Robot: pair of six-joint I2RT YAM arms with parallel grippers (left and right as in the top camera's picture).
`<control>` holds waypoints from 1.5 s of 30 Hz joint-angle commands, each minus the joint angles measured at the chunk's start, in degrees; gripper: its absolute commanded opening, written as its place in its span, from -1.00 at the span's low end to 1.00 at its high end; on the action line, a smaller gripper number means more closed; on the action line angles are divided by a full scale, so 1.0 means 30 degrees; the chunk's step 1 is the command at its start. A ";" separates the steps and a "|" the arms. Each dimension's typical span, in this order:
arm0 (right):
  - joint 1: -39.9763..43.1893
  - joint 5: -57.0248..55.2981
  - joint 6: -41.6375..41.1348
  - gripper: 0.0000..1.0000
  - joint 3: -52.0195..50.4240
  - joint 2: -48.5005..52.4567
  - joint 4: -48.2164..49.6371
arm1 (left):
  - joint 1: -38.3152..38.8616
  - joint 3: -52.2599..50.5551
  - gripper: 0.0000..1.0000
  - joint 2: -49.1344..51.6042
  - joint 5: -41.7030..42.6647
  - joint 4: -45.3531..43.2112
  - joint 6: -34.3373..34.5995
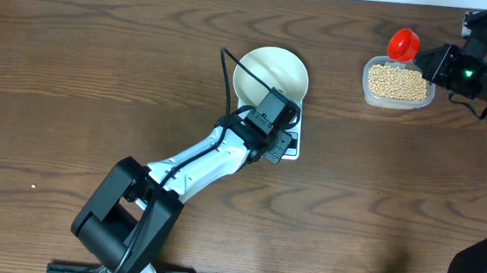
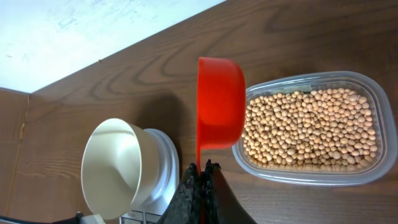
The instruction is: Scoop item into bowl and weigh 50g on scale
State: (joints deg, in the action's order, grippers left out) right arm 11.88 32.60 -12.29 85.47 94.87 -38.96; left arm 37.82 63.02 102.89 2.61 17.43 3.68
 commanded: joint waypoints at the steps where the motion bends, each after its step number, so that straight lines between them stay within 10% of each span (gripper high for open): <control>1: 0.0117 -0.0051 0.0415 -0.98 0.0364 -0.0015 -0.0022 | 0.0007 -0.0226 -0.86 0.0335 -0.0328 -0.0080 -0.0882; 45: 0.0095 -0.0058 0.0561 -0.98 0.0357 -0.0015 -0.0182 | -0.0066 -0.0226 -0.86 0.0903 -0.0758 -0.1064 -0.1355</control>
State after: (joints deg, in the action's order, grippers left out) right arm 11.88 32.51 -11.84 85.47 94.87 -39.38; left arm 37.82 63.02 104.27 1.13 14.26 0.12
